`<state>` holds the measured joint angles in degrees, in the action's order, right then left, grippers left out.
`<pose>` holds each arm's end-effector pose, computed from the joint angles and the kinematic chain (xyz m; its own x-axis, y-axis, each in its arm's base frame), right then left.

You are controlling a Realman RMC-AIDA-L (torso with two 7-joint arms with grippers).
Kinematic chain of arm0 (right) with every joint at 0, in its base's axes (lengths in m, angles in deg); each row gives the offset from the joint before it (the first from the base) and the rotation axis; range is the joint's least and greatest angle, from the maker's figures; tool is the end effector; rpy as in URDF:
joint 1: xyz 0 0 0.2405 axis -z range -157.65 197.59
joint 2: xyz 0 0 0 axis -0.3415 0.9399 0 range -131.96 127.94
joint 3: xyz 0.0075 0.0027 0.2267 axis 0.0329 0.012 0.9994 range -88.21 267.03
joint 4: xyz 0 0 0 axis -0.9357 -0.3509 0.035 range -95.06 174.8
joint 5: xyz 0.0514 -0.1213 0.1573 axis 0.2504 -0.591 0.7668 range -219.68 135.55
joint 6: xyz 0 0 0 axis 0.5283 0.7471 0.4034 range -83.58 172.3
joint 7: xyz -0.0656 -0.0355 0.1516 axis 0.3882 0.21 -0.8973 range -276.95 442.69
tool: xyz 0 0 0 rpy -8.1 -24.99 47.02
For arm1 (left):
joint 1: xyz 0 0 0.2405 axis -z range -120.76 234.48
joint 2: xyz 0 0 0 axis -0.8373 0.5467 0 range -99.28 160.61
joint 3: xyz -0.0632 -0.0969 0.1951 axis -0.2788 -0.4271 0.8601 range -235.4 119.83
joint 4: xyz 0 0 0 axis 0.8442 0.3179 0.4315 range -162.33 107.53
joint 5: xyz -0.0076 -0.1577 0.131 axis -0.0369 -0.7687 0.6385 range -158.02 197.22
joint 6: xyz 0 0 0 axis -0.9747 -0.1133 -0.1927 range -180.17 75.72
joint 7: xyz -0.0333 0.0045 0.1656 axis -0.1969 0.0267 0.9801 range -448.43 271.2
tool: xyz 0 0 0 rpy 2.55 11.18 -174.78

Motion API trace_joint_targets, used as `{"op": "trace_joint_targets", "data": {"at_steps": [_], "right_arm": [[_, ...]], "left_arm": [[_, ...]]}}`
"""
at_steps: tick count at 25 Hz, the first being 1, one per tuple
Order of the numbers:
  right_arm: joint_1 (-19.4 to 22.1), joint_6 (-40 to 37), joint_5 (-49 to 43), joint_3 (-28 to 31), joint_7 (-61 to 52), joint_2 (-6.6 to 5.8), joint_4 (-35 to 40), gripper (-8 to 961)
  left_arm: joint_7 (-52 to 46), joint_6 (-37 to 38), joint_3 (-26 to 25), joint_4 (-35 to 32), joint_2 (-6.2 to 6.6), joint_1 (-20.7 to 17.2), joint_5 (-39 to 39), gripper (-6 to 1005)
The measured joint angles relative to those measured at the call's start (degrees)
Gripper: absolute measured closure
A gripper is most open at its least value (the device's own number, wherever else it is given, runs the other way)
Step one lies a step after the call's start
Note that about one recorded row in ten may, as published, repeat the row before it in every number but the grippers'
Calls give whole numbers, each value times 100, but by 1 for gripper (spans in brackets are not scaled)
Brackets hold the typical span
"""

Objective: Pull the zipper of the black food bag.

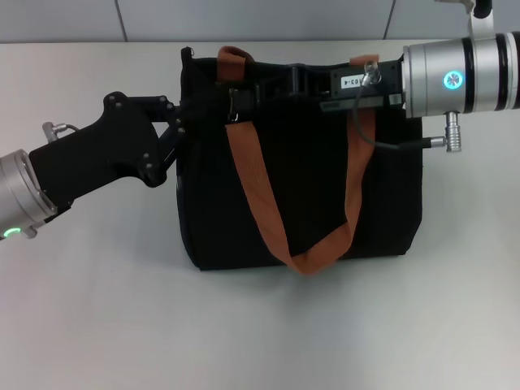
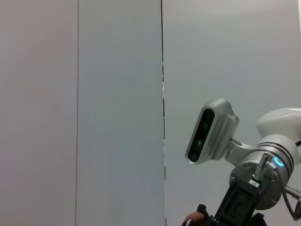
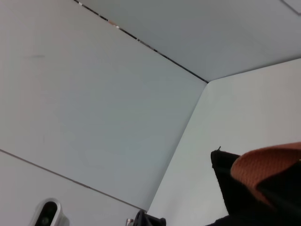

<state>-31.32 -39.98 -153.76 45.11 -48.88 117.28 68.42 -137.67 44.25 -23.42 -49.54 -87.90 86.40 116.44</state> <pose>0.1088 0.3720 -0.0435 0.3442 -0.8739 -0.3432 -0.8064 -0.4624 0.3686 -0.2072 0.3090 0.0008 0.6602 -0.0617 0.7486 0.2994 -0.8924 -0.3376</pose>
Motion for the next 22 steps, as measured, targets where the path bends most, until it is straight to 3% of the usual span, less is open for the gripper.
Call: {"op": "trace_joint_targets", "data": {"at_steps": [12,22], "right_arm": [[-25,-8,9,17,-270,-2,-124,935],[-55,-24,237,-65,-322,-2,-131,764]], "left_arm": [[2,212,0,51,0,10,-20,968],[2,200,-16,55,0,46,-27,968]]}}
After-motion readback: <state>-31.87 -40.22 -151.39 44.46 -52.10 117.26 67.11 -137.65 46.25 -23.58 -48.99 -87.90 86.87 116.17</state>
